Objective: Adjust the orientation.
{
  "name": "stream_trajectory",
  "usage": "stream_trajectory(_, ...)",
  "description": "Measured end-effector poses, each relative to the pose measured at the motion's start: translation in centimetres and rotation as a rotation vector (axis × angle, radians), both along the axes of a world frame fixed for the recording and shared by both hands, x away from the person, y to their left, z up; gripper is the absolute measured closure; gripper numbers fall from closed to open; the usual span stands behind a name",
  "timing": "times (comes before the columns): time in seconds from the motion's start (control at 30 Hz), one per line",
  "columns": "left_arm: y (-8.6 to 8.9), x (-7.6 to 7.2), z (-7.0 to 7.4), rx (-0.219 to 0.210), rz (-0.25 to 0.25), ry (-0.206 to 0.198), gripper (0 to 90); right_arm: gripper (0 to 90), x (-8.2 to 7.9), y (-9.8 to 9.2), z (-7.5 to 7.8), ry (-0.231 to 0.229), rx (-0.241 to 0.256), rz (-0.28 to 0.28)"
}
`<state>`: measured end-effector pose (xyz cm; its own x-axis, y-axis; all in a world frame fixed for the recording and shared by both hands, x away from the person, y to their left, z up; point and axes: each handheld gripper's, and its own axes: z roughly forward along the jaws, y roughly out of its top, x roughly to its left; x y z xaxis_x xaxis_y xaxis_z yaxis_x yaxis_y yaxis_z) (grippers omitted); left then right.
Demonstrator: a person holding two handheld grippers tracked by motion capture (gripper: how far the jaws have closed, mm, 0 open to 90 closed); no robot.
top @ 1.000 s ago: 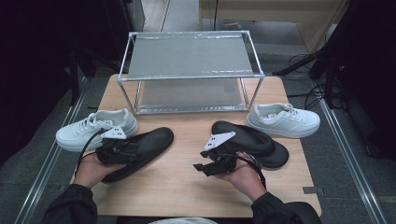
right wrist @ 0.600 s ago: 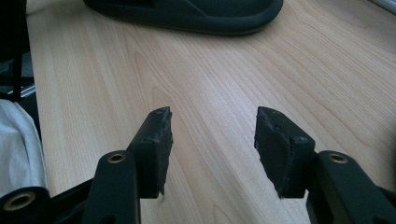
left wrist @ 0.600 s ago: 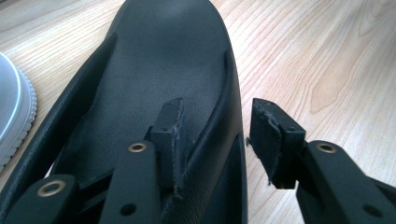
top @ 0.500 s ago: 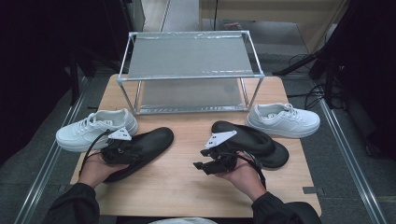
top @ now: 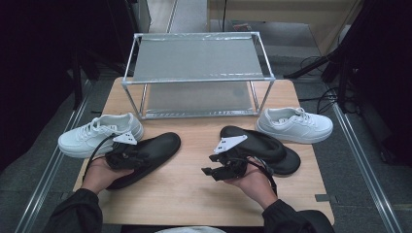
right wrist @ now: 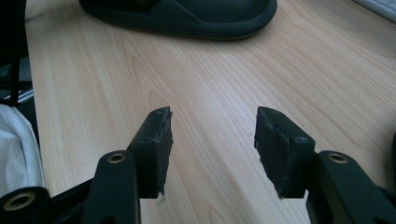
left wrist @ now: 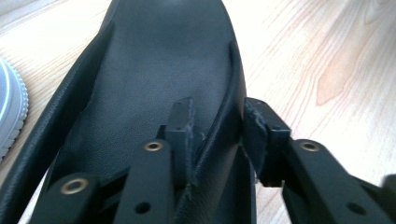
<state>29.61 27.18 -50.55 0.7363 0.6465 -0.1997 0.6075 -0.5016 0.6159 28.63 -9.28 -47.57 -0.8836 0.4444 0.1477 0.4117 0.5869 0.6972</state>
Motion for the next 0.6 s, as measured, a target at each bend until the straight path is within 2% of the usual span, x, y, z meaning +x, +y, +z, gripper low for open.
stream_trajectory(0.2, 0.2, 0.2, 0.3, -0.052, -0.001, 0.061, 81.1, 47.9, 0.0, 0.1, 0.0, -0.001, -0.002, 0.003)
stream_trajectory(0.37, 0.3, 0.3, 0.8, -0.047, 0.035, 0.077, 83.9, 47.9, 0.0, 0.1, 0.0, -0.001, 0.000, 0.005)
stream_trajectory(0.43, 0.5, 0.4, 1.0, -0.062, 0.047, 0.094, 84.2, 47.9, 0.0, 0.1, 0.1, -0.003, 0.003, 0.006)
stream_trajectory(0.5, 0.4, 0.3, 1.3, -0.081, 0.044, 0.099, 84.4, 47.9, 0.1, 0.0, 0.1, -0.010, 0.003, 0.007)
stream_trajectory(0.6, -0.4, 0.2, 2.1, -0.087, 0.025, 0.078, 84.3, 47.9, 0.2, -0.1, 0.2, -0.016, 0.009, 0.000)
